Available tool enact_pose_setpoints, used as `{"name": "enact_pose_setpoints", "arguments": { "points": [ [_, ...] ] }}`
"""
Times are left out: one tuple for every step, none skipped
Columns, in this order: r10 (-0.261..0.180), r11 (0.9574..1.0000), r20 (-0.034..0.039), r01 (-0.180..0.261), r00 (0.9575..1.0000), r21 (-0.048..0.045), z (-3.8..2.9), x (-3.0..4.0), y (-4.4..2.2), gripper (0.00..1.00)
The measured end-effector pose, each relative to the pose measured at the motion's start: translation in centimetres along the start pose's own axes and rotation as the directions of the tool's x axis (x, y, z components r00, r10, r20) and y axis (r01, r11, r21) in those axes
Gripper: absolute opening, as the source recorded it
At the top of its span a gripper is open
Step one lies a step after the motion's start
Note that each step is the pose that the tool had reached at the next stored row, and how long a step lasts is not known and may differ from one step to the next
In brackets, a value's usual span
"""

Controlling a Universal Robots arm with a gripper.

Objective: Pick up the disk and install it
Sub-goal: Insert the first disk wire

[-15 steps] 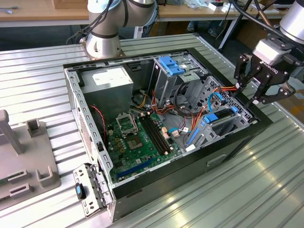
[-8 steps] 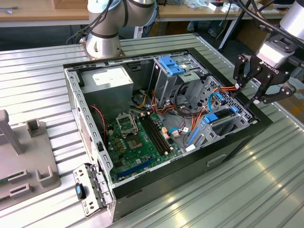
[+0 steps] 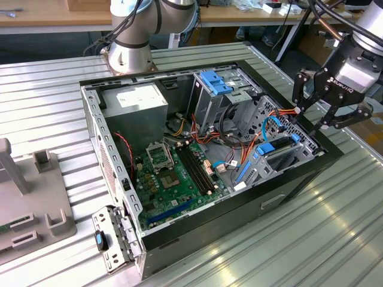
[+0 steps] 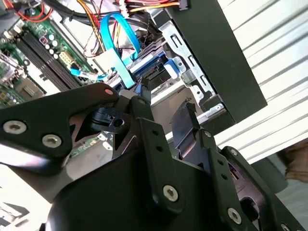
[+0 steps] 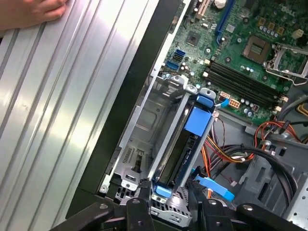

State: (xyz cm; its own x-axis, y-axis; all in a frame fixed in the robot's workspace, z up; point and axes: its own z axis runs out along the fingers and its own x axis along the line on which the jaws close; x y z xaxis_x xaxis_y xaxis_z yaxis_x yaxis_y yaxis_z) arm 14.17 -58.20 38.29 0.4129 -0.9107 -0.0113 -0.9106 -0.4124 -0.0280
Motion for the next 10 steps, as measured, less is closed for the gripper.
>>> {"name": "enact_pose_setpoints", "arguments": {
  "points": [
    [-0.003, 1.0000, -0.0001, 0.003, 1.0000, -0.0001, 0.00, 0.01, -0.01, 0.44],
    [-0.003, 1.0000, -0.0001, 0.003, 1.0000, -0.0001, 0.00, 0.01, -0.01, 0.44],
    [-0.003, 1.0000, -0.0001, 0.003, 1.0000, -0.0002, 0.00, 0.01, -0.01, 0.44],
    [-0.003, 1.0000, -0.0001, 0.003, 1.0000, -0.0002, -0.01, 0.01, -0.01, 0.44],
    [-0.003, 1.0000, -0.0001, 0.003, 1.0000, -0.0002, 0.00, 0.00, -0.01, 0.44],
    [-0.005, 1.0000, -0.0001, 0.005, 1.0000, -0.0002, -0.01, 0.00, -0.01, 0.44],
    [-0.020, 0.9998, 0.0004, 0.020, 0.9998, -0.0003, 0.00, 0.00, -0.01, 0.44],
    [-0.046, 0.9989, 0.0011, 0.046, 0.9989, -0.0006, -0.01, 0.00, 0.00, 0.44],
    [-0.064, 0.9979, 0.0016, 0.064, 0.9979, -0.0008, -0.01, 0.00, -0.01, 0.44],
    [-0.079, 0.9968, 0.0021, 0.079, 0.9968, -0.0009, 0.00, 0.01, -0.01, 0.44]
  ]
}}
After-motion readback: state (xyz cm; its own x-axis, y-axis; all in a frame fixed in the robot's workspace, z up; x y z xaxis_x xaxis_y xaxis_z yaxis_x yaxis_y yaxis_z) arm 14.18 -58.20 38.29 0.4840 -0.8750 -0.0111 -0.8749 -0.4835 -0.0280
